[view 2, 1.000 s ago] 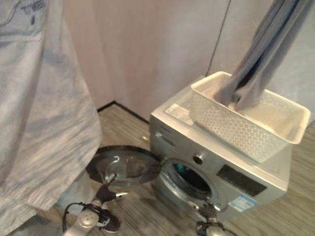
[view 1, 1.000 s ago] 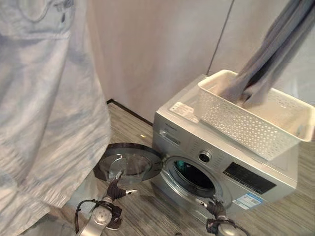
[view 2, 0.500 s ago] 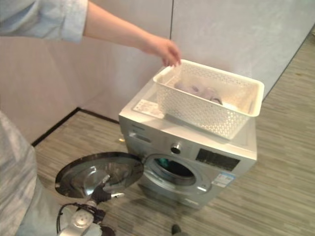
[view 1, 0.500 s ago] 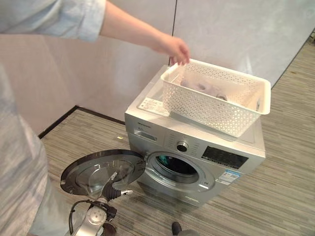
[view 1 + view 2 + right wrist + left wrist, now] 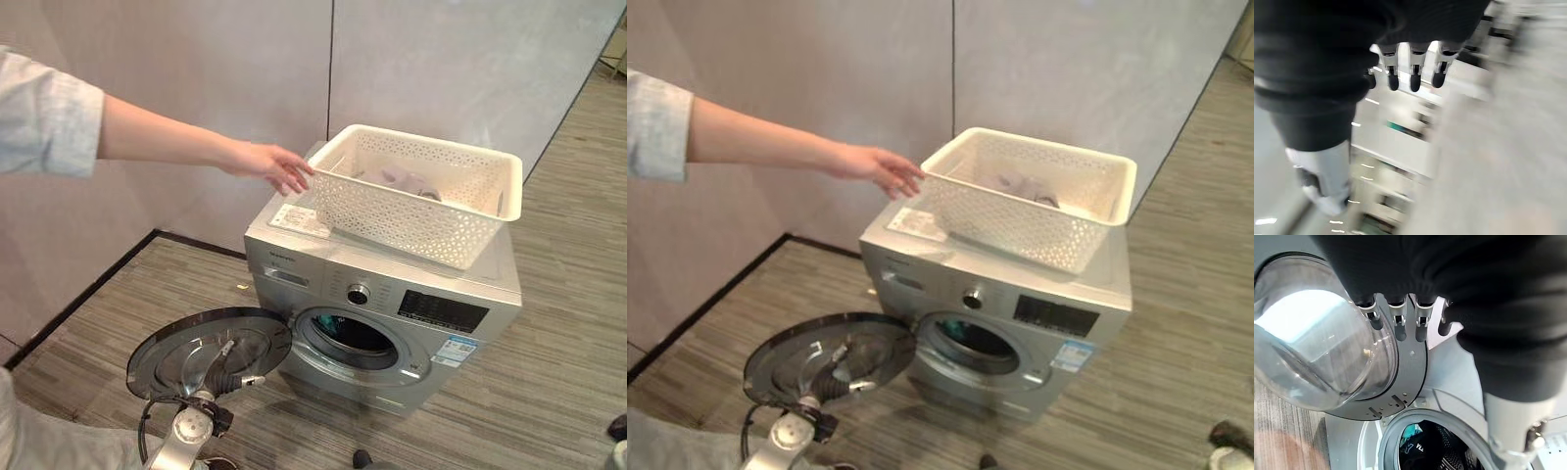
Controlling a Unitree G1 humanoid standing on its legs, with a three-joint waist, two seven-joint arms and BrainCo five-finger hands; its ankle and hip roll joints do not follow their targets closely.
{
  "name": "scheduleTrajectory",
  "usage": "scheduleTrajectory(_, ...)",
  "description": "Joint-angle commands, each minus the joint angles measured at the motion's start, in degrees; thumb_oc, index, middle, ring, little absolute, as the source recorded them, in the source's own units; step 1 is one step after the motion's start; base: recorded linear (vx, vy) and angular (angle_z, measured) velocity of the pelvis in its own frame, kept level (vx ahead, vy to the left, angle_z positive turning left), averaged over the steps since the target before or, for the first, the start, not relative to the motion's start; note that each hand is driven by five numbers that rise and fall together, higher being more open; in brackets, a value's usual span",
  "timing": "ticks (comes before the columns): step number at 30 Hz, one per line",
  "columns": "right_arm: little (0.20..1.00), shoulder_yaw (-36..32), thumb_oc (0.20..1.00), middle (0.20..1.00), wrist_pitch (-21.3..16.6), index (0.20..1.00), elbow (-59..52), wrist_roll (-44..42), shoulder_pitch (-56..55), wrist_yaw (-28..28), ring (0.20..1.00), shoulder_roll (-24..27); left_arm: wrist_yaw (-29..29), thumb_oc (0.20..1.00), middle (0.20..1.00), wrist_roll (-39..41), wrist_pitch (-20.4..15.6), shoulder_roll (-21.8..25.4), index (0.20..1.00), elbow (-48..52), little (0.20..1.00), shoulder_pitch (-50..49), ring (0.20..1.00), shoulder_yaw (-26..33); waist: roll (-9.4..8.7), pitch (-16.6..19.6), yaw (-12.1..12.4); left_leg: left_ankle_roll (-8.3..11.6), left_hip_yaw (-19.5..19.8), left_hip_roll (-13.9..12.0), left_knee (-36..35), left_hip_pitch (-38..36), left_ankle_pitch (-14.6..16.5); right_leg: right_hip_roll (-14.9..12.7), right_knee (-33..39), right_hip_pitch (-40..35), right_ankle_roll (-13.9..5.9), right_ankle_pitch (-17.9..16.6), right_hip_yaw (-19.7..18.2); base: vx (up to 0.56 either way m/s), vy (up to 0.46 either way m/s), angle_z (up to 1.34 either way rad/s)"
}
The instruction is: Grab the laundry basket,head to the washer,open it,put in the laundry and shut it.
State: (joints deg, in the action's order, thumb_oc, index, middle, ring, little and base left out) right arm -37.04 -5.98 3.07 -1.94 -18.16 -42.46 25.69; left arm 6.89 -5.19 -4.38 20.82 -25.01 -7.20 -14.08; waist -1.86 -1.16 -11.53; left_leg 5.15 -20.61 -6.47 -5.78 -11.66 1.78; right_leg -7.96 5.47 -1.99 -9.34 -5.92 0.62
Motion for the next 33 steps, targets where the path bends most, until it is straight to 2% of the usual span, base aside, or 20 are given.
scheduleTrajectory(1,1.000,-6.8,1.000,1.000,-1.0,1.000,-6.1,10.4,4.3,-4.5,1.000,1.6,0.4,1.000,1.000,-2.4,-1.5,0.1,1.000,-2.0,1.000,6.3,1.000,0.4,0.54,-1.0,1.0,-1.50,1.7,-2.9,0.8,-4.7,7.9,-4.7,-0.5,7.1,-5.66,-5.2,1.7,0.04,-0.029,0.18)
scheduleTrajectory(4,1.000,-7.3,1.000,1.000,-0.5,1.000,-14.2,14.8,6.9,-3.3,1.000,2.4,0.4,1.000,1.000,-3.6,-1.6,0.0,1.000,-2.7,1.000,6.7,1.000,-0.3,0.12,-0.5,1.5,-1.41,2.4,-3.1,0.8,-4.4,8.0,-4.6,-0.5,6.7,-5.66,-4.7,2.4,0.02,-0.028,0.20)
scheduleTrajectory(9,1.000,-5.1,1.000,1.000,0.1,1.000,-17.0,15.7,7.9,4.0,1.000,11.1,-0.2,1.000,1.000,-4.8,-2.1,0.9,1.000,-3.4,1.000,6.9,1.000,-1.5,-1.37,-0.6,2.8,-1.11,2.8,-3.5,0.8,-4.0,7.9,-4.6,-0.5,6.3,-5.66,-4.5,3.2,0.00,-0.022,0.10)
scheduleTrajectory(12,1.000,-4.4,1.000,1.000,0.7,1.000,-15.4,13.8,7.7,10.7,1.000,18.9,-1.0,1.000,1.000,-5.1,-2.2,1.3,1.000,-3.5,1.000,7.1,1.000,-1.8,-2.20,-0.6,3.5,-0.86,3.4,-3.7,0.8,-3.6,7.5,-4.8,-0.5,6.0,-5.66,-4.2,4.0,-0.01,-0.030,0.06)
scheduleTrajectory(13,1.000,-4.2,1.000,1.000,2.4,1.000,-11.8,12.5,7.0,15.8,1.000,25.8,-2.4,1.000,1.000,-5.0,-2.2,1.9,1.000,-3.3,1.000,7.3,1.000,-2.3,-3.14,-0.8,4.2,-0.64,3.8,-3.9,0.8,-3.2,7.3,-5.0,-0.5,5.7,-5.66,-4.1,4.6,0.00,-0.028,0.08)
scheduleTrajectory(14,1.000,-4.3,1.000,1.000,2.3,1.000,-11.2,12.2,7.0,16.0,1.000,26.4,-2.5,1.000,1.000,-5.0,-2.2,1.7,1.000,-3.3,1.000,7.2,1.000,-2.3,-2.91,-0.7,4.2,-0.64,3.9,-3.8,0.8,-3.2,7.2,-5.0,-0.5,5.7,-5.66,-4.0,4.7,0.00,-0.031,0.10)
scheduleTrajectory(16,1.000,-4.6,1.000,1.000,3.7,1.000,-6.8,12.1,5.5,22.3,1.000,34.5,-4.5,1.000,1.000,-4.6,-2.5,2.1,1.000,-2.9,1.000,6.8,1.000,-2.5,-3.51,-0.8,4.6,-0.36,4.5,-4.2,0.8,-3.1,7.4,-5.0,-0.5,5.1,-5.66,-3.4,5.5,0.02,-0.021,0.19)
scheduleTrajectory(19,1.000,-3.6,1.000,1.000,4.5,1.000,0.8,12.3,5.2,28.1,1.000,44.7,-6.1,1.000,1.000,-3.9,-2.3,2.3,1.000,-2.2,1.000,6.4,1.000,-3.5,-4.04,-0.8,5.5,-0.02,5.4,-4.4,0.8,-2.3,6.6,-5.4,-0.5,4.9,-5.66,-3.3,6.5,0.00,-0.021,0.13)
scheduleTrajectory(22,1.000,-1.4,1.000,1.000,4.9,1.000,6.1,11.5,6.2,33.9,1.000,50.5,-7.5,1.000,1.000,-2.8,-2.3,2.5,1.000,-2.2,1.000,6.3,1.000,-3.9,-4.43,-0.8,6.0,0.27,6.1,-4.8,0.8,-1.8,6.2,-5.4,-0.5,4.3,-5.47,-2.5,7.3,0.02,-0.030,0.13)
scheduleTrajectory(24,1.000,0.0,1.000,1.000,5.0,1.000,8.2,11.7,7.0,35.6,1.000,52.0,-8.0,1.000,1.000,-2.4,-2.2,2.3,1.000,-2.2,1.000,6.3,1.000,-4.1,-4.36,-0.9,6.2,0.41,6.5,-5.0,0.8,-1.6,6.0,-5.4,-0.5,4.1,-5.27,-2.2,7.8,0.02,-0.042,0.16)
scheduleTrajectory(25,1.000,5.4,1.000,1.000,4.9,1.000,13.5,12.2,10.2,39.0,1.000,54.9,-8.9,1.000,1.000,-1.8,-2.3,2.1,1.000,-2.9,1.000,6.9,1.000,-5.9,-4.42,-1.1,7.5,0.77,7.3,-5.5,0.8,-1.0,5.5,-5.2,-0.5,3.3,-4.94,-1.6,8.8,0.02,-0.048,0.09)
scheduleTrajectory(27,1.000,10.1,1.000,1.000,4.7,1.000,16.0,11.1,14.6,39.5,1.000,55.5,-9.0,1.000,1.000,-1.5,-2.2,2.0,1.000,-3.3,1.000,6.9,1.000,-6.1,-4.46,-1.1,7.2,0.90,7.7,-5.8,0.8,-0.8,5.2,-5.1,-0.5,3.1,-4.79,-1.4,9.2,0.02,-0.055,0.13)
scheduleTrajectory(30,1.000,18.3,1.000,1.000,4.9,1.000,19.6,8.1,21.1,42.7,1.000,55.4,-10.1,1.000,1.000,-0.1,-1.9,2.1,1.000,-3.4,1.000,7.2,1.000,-7.5,-4.34,-1.5,8.0,1.42,9.0,-6.7,0.8,-0.1,4.5,-4.7,-0.5,2.2,-4.23,-0.5,10.6,0.03,-0.075,0.23)
scheduleTrajectory(33,1.000,24.6,1.000,1.000,4.9,1.000,22.3,6.9,27.1,43.3,1.000,55.4,-10.3,1.000,1.000,0.5,-1.8,2.3,1.000,-3.6,1.000,7.4,1.000,-8.3,-4.17,-2.0,8.3,1.68,9.8,-7.1,0.8,0.3,4.0,-4.3,-0.5,1.7,-3.83,0.0,11.1,0.02,-0.070,0.19)
